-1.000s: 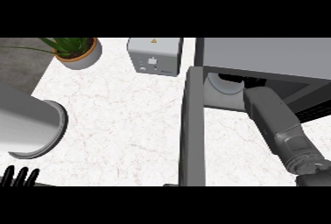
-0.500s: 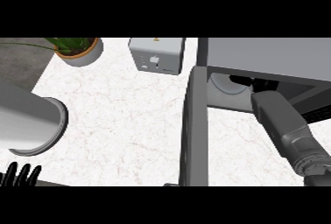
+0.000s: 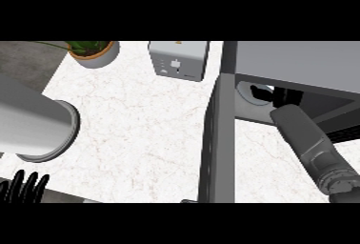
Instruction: Pick up the milk, place it into the microwave and close the microwave
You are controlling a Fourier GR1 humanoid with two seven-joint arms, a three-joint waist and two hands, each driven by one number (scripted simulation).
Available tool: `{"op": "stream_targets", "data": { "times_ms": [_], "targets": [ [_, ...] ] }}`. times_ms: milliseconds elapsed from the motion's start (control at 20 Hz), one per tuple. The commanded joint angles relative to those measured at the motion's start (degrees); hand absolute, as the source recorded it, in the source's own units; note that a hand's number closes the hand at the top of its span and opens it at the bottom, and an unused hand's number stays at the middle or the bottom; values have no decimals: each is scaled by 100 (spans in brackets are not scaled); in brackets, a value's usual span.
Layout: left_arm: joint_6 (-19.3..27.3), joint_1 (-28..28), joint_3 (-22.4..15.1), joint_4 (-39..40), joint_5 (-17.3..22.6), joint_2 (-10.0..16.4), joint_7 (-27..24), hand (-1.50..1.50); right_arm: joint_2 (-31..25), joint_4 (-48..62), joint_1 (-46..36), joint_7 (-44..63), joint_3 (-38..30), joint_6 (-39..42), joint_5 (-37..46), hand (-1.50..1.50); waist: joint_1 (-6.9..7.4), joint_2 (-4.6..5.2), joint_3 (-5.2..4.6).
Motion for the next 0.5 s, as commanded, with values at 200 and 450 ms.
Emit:
{"op": "stream_targets", "data": {
  "times_ms": [200, 450],
  "targets": [
    [-4, -94, 12, 186, -62, -3, -32, -150, 363, 119, -372, -34, 221, 893, 218, -150, 0, -43, 57],
    [19, -236, 15, 216, -153, -25, -127, -150, 655, 59, -446, -90, 202, 1147, 197, -150, -56, -53, 58]
  ]
}}
